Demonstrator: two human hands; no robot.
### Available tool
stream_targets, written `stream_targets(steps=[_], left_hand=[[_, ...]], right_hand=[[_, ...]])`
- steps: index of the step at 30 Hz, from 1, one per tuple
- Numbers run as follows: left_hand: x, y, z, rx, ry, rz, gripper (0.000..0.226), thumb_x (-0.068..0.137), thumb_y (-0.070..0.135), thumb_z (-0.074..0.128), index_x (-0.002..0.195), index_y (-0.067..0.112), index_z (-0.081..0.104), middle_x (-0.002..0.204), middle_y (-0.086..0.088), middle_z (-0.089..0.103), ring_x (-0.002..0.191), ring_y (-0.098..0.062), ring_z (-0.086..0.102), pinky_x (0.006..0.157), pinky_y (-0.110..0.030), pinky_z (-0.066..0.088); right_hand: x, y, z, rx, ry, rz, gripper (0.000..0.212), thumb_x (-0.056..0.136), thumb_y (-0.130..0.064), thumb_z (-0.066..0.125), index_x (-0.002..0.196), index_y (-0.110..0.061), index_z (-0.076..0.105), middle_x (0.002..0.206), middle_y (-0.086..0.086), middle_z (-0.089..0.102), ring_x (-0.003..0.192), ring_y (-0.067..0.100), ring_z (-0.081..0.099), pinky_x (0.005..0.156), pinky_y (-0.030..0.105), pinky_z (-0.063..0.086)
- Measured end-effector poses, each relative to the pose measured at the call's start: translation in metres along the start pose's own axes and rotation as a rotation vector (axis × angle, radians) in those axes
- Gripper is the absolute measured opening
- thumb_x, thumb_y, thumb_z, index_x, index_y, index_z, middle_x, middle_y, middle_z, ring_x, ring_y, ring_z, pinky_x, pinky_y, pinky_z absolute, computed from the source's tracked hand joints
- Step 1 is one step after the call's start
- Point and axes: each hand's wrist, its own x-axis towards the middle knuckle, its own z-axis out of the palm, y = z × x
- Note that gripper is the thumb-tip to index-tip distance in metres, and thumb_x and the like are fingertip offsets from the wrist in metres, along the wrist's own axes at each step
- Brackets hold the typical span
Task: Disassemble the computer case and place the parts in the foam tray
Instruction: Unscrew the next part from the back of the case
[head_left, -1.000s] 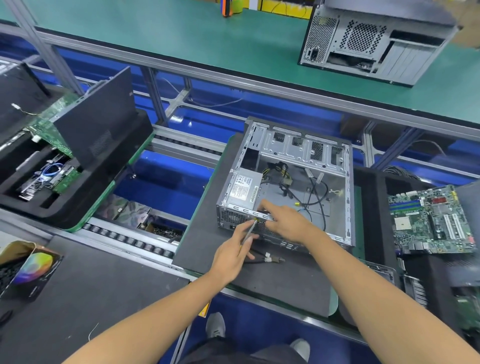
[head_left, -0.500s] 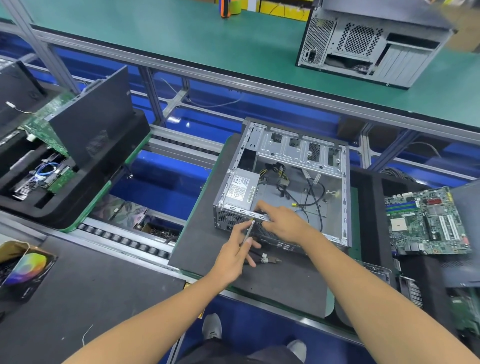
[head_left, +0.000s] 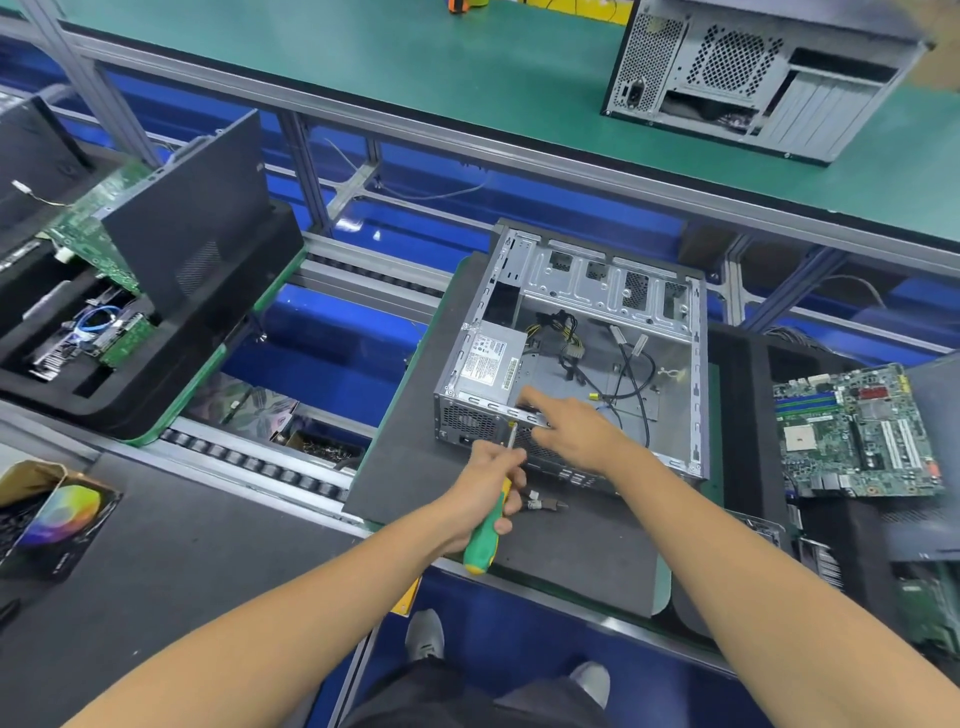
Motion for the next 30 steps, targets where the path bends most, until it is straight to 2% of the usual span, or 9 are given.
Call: stream_targets(steps=[3,6,10,12,16,19,22,27,30], left_hand=[[-0.002,-0.005,-0.002,0.13,0.002,0.029,0.04,0.093,-0.005,0.062,0.107,0.016,0.032,0.102,-0.009,0.044,0.063,-0.013,0.05,0.042,-0.024,0.034],[-0.007,-0.006,-0.01,0.132,-0.093,0.062,0.045,0.089,-0.017,0.061,0.111,0.014,0.036,0.114,-0.013,0.04,0.068,-0.016,0.049,0.049,-0.025,0.041],[-0.013,-0.007,-0.019,0.064,-0.106,0.114,0.04,0.093,-0.005,0.069,0.121,0.007,0.043,0.121,-0.013,0.042,0.061,-0.014,0.051,0.056,-0.025,0.048],[-0.014,-0.007,-0.023,0.064,-0.077,0.126,0.036,0.094,0.001,0.07,0.123,0.008,0.049,0.117,-0.012,0.047,0.07,-0.015,0.054,0.058,-0.028,0.053],[-0.02,-0.012,-0.023,0.103,-0.1,0.115,0.032,0.1,0.021,0.068,0.126,0.024,0.051,0.109,-0.01,0.057,0.073,-0.02,0.061,0.062,-0.049,0.062],[-0.025,-0.021,-0.02,0.195,-0.073,0.128,0.039,0.104,0.036,0.059,0.139,0.039,0.042,0.097,-0.01,0.066,0.059,-0.021,0.059,0.056,-0.038,0.056],[-0.023,-0.025,-0.017,0.322,0.013,0.196,0.038,0.106,0.04,0.052,0.141,0.039,0.038,0.089,-0.006,0.058,0.053,-0.017,0.049,0.049,-0.03,0.045],[-0.023,-0.027,-0.003,0.43,0.136,0.179,0.047,0.098,0.036,0.067,0.118,0.02,0.029,0.098,-0.005,0.043,0.064,-0.018,0.044,0.048,-0.03,0.048],[-0.022,-0.031,0.001,0.286,0.206,0.154,0.044,0.095,0.033,0.072,0.112,0.016,0.035,0.092,-0.007,0.05,0.06,-0.014,0.049,0.047,-0.028,0.046]], right_hand=[[-0.001,-0.001,0.0,-0.017,0.001,0.003,0.034,0.092,-0.023,0.05,0.123,-0.035,0.041,0.068,0.005,0.054,0.066,0.026,0.055,0.062,0.042,0.045],[-0.001,-0.002,-0.001,-0.009,0.007,-0.006,0.037,0.092,-0.022,0.05,0.124,-0.037,0.041,0.068,0.009,0.054,0.065,0.028,0.055,0.063,0.044,0.047],[-0.001,-0.003,0.0,-0.003,0.019,-0.008,0.04,0.091,-0.022,0.051,0.122,-0.043,0.037,0.067,0.008,0.053,0.064,0.027,0.054,0.063,0.043,0.047],[-0.002,-0.003,0.0,-0.008,0.021,-0.003,0.043,0.091,-0.022,0.051,0.124,-0.045,0.036,0.067,0.006,0.053,0.064,0.026,0.054,0.063,0.042,0.047],[-0.002,-0.004,0.001,-0.011,0.028,0.012,0.043,0.091,-0.022,0.051,0.125,-0.044,0.037,0.068,0.007,0.054,0.065,0.027,0.054,0.062,0.04,0.045],[-0.003,-0.004,0.0,-0.009,0.03,0.018,0.038,0.092,-0.022,0.05,0.122,-0.042,0.041,0.067,0.006,0.053,0.064,0.027,0.054,0.062,0.04,0.045],[-0.004,-0.006,-0.002,-0.002,0.03,0.011,0.041,0.093,-0.02,0.05,0.128,-0.041,0.042,0.066,0.008,0.053,0.059,0.021,0.05,0.06,0.039,0.044],[-0.006,-0.009,-0.004,-0.017,0.02,-0.005,0.037,0.094,-0.018,0.05,0.128,-0.03,0.043,0.067,0.007,0.054,0.064,0.026,0.053,0.059,0.038,0.041],[-0.006,-0.008,-0.003,-0.035,0.013,-0.004,0.036,0.095,-0.021,0.049,0.128,-0.031,0.039,0.071,0.009,0.056,0.067,0.028,0.054,0.057,0.033,0.037]])
